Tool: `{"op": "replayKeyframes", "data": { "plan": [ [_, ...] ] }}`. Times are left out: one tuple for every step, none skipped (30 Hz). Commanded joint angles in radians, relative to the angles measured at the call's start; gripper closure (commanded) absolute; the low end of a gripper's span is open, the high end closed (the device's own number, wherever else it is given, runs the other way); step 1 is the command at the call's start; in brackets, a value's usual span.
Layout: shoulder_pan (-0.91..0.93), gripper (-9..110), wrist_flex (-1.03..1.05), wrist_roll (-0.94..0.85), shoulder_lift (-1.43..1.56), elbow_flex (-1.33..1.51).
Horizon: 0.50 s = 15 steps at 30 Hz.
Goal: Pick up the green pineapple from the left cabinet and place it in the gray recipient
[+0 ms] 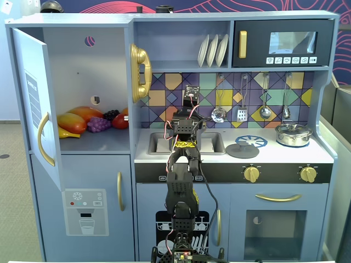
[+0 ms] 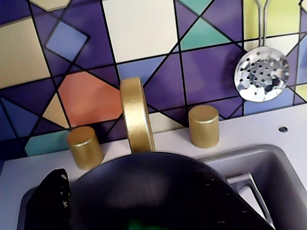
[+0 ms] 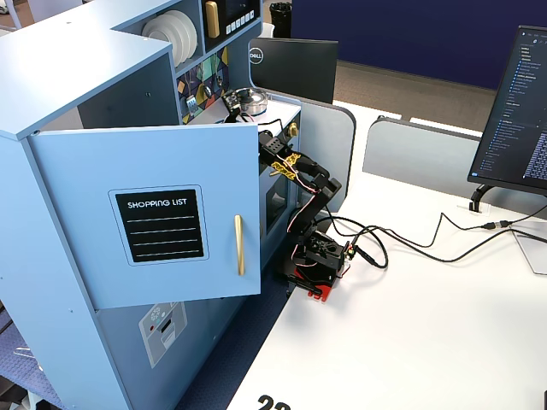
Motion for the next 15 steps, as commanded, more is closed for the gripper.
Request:
{"op": "replayKeyframes", "data": {
  "plan": [
    [0.015, 78, 0.087, 0.002, 0.167, -0.043],
    [0.018, 81, 0.149, 0.002, 0.224, -0.031],
    [0.02, 83, 0.236, 0.006, 0.284, -0.025],
    [0.021, 85, 0.33, 0.021, 0.344, -0.014],
    [0.018, 92, 0.437, 0.014, 0.408, 0.005],
    [0.014, 98, 0.54, -0.014, 0.469, 0.032],
    [0.012, 101, 0.627, -0.028, 0.528, 0.077],
    [0.011, 101, 0.703, -0.026, 0.588, 0.135],
    [0.009, 101, 0.778, -0.028, 0.644, 0.196],
    [0.005, 101, 0.844, -0.032, 0.695, 0.255],
    [-0.012, 101, 0.887, -0.032, 0.749, 0.322],
    [-0.029, 101, 0.908, -0.031, 0.802, 0.394],
    [-0.041, 101, 0.911, -0.018, 0.845, 0.469],
    [-0.055, 101, 0.911, -0.014, 0.888, 0.546],
    [-0.063, 101, 0.911, -0.011, 0.916, 0.62]
  ]
}}
